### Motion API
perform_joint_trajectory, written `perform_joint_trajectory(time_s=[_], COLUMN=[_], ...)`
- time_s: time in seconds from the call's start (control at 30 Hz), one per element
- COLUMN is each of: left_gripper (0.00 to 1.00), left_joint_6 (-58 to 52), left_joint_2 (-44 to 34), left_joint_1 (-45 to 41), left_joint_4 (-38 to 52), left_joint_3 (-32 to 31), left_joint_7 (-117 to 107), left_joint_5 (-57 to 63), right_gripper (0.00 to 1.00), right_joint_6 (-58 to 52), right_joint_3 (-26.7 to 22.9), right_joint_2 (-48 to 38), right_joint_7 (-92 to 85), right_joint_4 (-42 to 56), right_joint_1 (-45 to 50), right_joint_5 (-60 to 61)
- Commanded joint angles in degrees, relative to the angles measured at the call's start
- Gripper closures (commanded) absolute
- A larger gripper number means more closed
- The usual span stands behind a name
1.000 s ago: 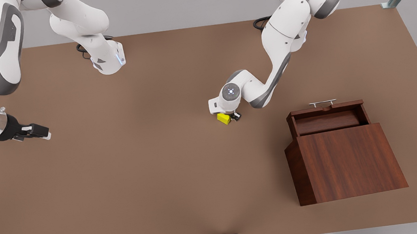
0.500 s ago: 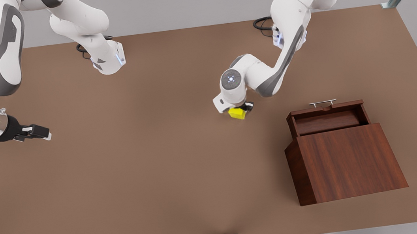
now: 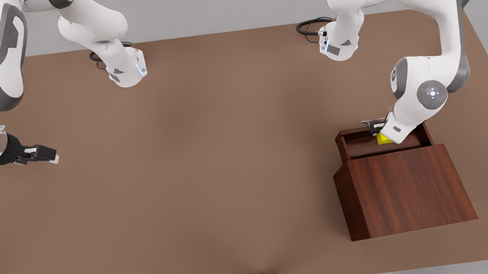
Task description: Open the drawer with left arm, place the square in the middle with right arm, and place the square in the drawer with left arm
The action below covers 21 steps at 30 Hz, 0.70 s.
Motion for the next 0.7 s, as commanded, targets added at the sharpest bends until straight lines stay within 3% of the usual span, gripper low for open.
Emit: perform_joint_trajectory(time_s=[0.0,0.13,0.17,0.2,0.37,0.4,0.47,0.57,0.67], left_gripper=[0.37,0.37,0.31,0.0,0.0,0.0,0.0,0.0,0.0], left_joint_6=[0.29,1.96,1.96,1.96,1.87,0.3,-18.59,-27.29,-30.03], left_joint_2=[0.13,1.19,1.28,1.28,1.72,1.37,1.28,1.45,2.95], left_joint_1=[1.04,2.45,2.54,2.54,2.54,2.45,-3.52,-9.5,-9.42], left_joint_4=[0.04,0.48,0.48,0.48,0.92,3.28,17.34,28.69,30.27], left_joint_3=[0.04,0.3,0.39,0.39,0.39,0.39,-3.22,-3.04,-2.87], left_joint_7=[0.03,-0.76,-0.76,-0.76,-1.02,-2.16,-4.28,-4.36,-4.45], left_joint_5=[-1.75,-1.84,-1.76,-1.75,-1.75,-1.67,-1.58,-1.14,-1.31], right_gripper=[0.0,0.0,0.0,0.0,0.0,0.0,0.0,0.0,0.0], right_joint_6=[0.0,0.09,0.09,0.09,0.18,0.26,0.35,0.26,0.18], right_joint_3=[0.0,0.0,0.0,0.0,0.0,0.0,0.0,0.0,0.0], right_joint_2=[0.0,0.08,0.08,0.17,0.26,0.35,0.26,0.17,0.17], right_joint_7=[0.0,0.0,0.0,0.0,0.0,0.0,0.0,0.0,0.0], right_joint_4=[0.0,0.0,0.0,-0.09,-0.17,-0.17,-0.17,-0.09,-0.17], right_joint_1=[0.03,0.03,0.03,0.03,0.03,0.11,0.03,0.03,0.03], right_joint_5=[0.0,0.0,0.0,0.0,0.0,0.0,0.0,0.0,0.0])
